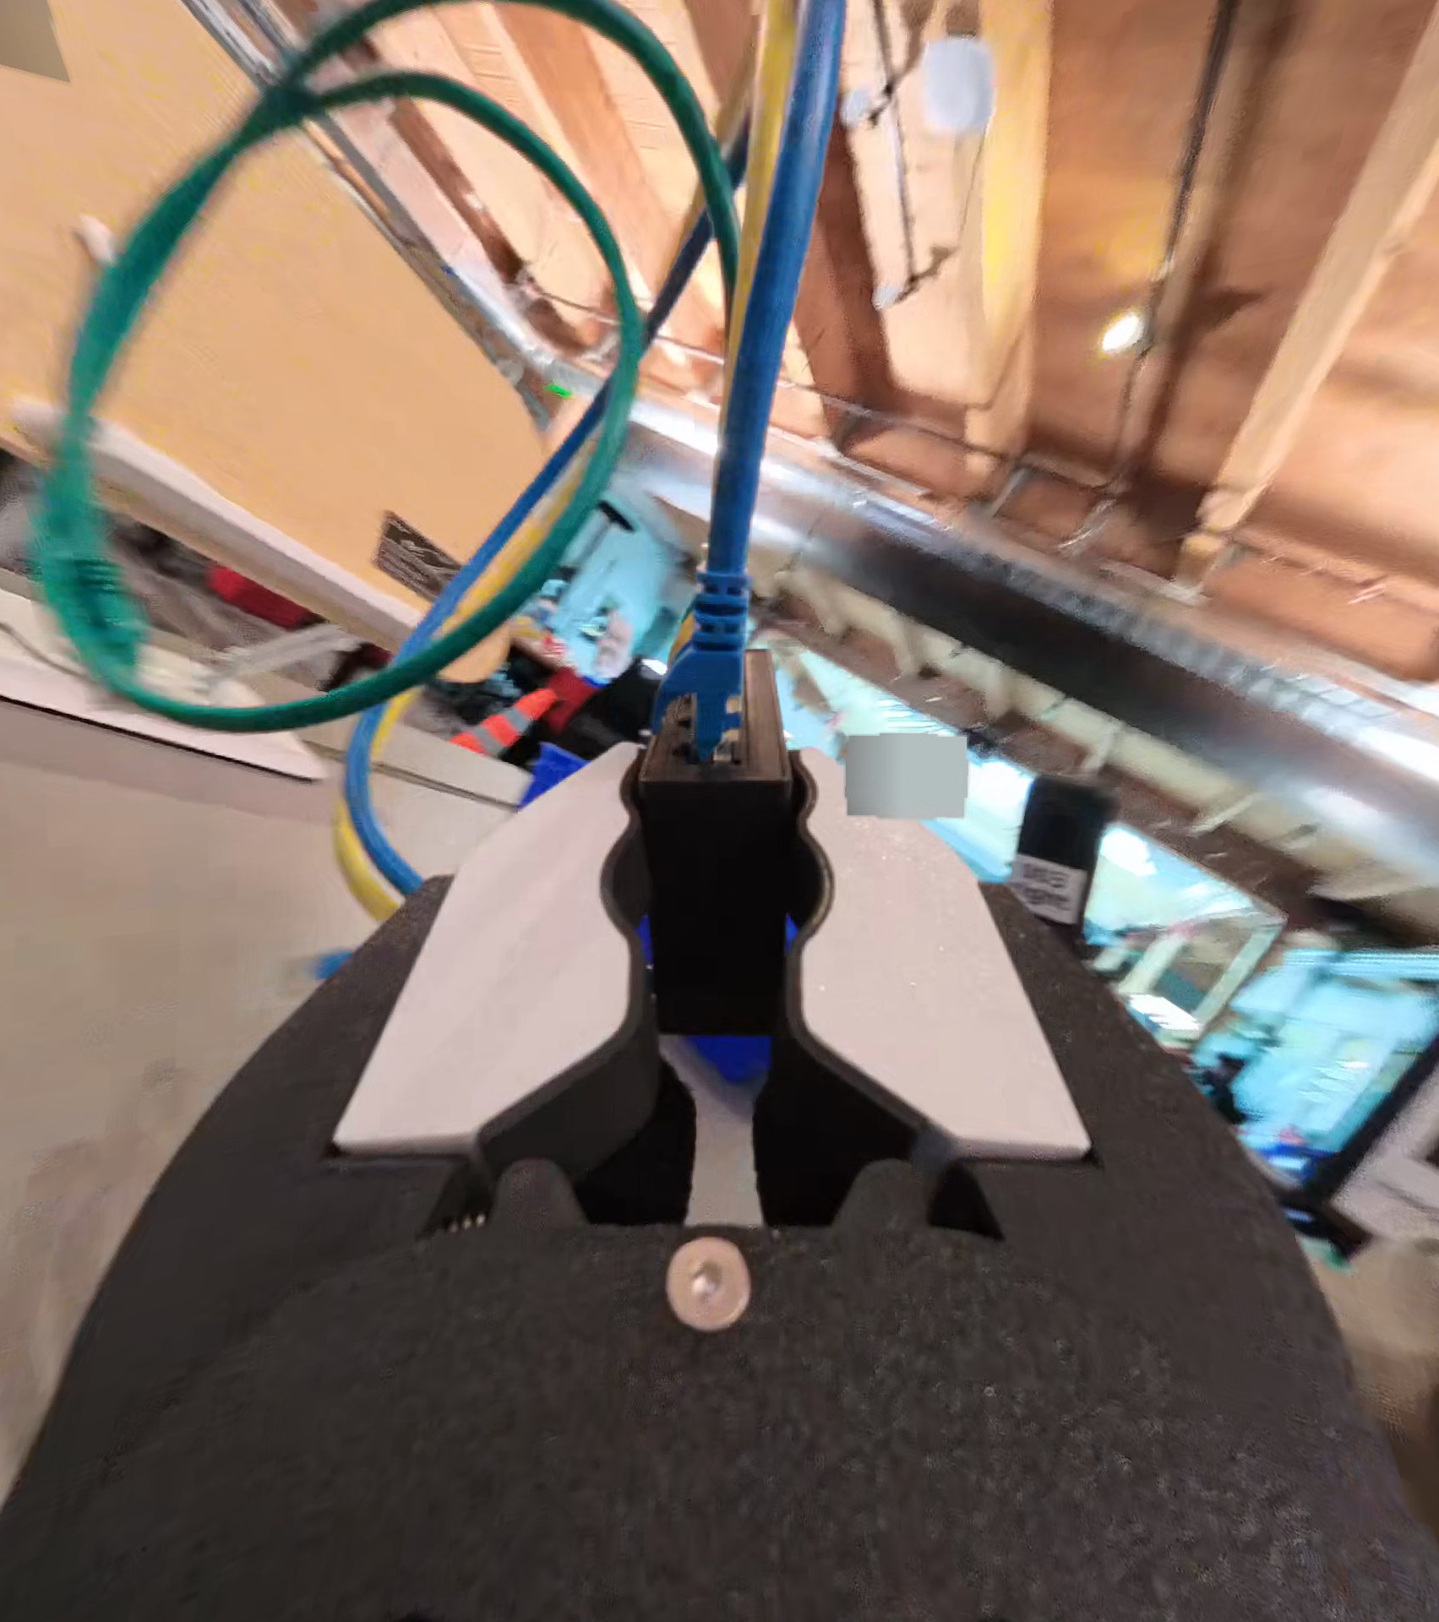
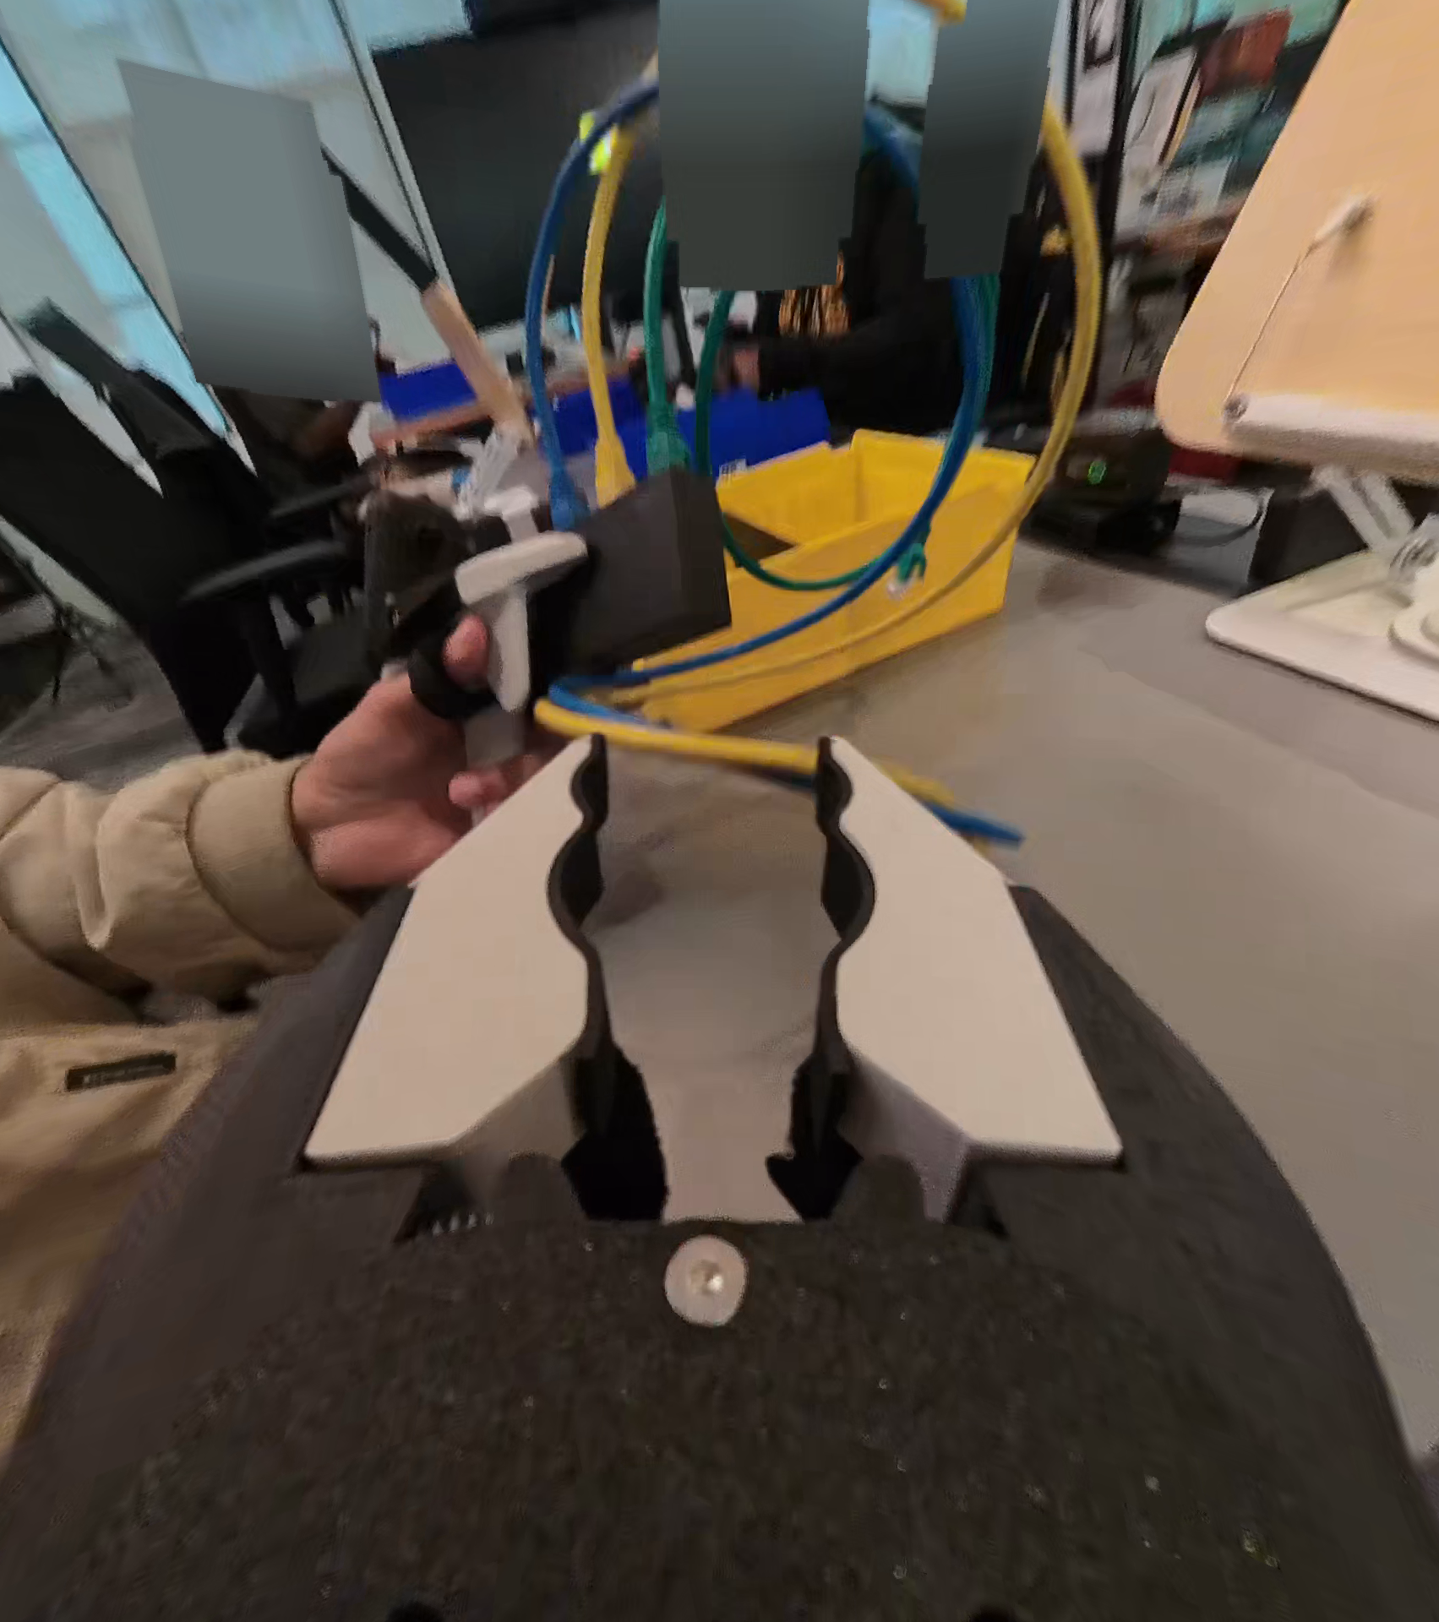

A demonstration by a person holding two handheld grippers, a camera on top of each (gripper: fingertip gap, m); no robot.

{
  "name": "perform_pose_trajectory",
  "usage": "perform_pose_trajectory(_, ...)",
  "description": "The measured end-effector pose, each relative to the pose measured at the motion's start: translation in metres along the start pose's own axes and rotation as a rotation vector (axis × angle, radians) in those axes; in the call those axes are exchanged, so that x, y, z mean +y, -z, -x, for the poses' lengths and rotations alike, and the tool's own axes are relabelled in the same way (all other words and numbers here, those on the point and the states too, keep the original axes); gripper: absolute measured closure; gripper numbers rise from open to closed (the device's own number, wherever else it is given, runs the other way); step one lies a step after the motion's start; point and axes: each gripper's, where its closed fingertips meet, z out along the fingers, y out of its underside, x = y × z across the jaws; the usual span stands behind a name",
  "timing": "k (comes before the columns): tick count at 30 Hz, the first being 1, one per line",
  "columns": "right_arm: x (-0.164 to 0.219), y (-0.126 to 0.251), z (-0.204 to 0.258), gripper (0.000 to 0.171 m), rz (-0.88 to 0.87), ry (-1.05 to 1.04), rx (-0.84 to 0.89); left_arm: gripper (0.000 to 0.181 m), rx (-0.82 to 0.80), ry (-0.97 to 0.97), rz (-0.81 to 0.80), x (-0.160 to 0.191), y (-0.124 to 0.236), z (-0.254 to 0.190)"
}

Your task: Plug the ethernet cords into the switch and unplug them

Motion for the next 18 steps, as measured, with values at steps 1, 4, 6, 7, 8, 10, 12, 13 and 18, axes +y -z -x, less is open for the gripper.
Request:
perform_pose_trajectory(1,0.005,-0.003,0.002,0.12,0.053,0.009,-0.01,0.154,0.059,0.055,0.007,0.003,-0.002,-0.006)
perform_pose_trajectory(4,0.001,-0.008,0.013,0.122,0.086,0.008,-0.04,0.154,0.161,0.114,0.096,0.022,-0.009,-0.017)
perform_pose_trajectory(6,0.004,-0.011,0.022,0.121,0.127,-0.022,-0.103,0.154,0.23,0.129,0.165,0.035,-0.013,-0.029)
perform_pose_trajectory(7,0.007,-0.012,0.027,0.121,0.154,-0.036,-0.138,0.154,0.243,0.116,0.187,0.04,-0.014,-0.032)
perform_pose_trajectory(8,0.011,-0.013,0.029,0.121,0.177,-0.048,-0.149,0.154,0.259,0.103,0.205,0.044,-0.015,-0.037)
perform_pose_trajectory(10,0.015,-0.015,0.027,0.121,0.194,-0.058,-0.142,0.154,0.306,0.101,0.244,0.051,-0.016,-0.046)
perform_pose_trajectory(12,0.011,-0.018,0.032,0.123,0.144,-0.115,-0.185,0.154,0.318,0.066,0.3,0.065,-0.018,-0.053)
perform_pose_trajectory(13,0.011,-0.019,0.036,0.123,0.144,-0.151,-0.213,0.154,0.327,0.049,0.319,0.072,-0.019,-0.057)
perform_pose_trajectory(18,0.028,-0.021,0.039,0.139,0.224,-0.173,-0.259,0.154,0.321,0.029,0.331,0.085,-0.025,-0.065)
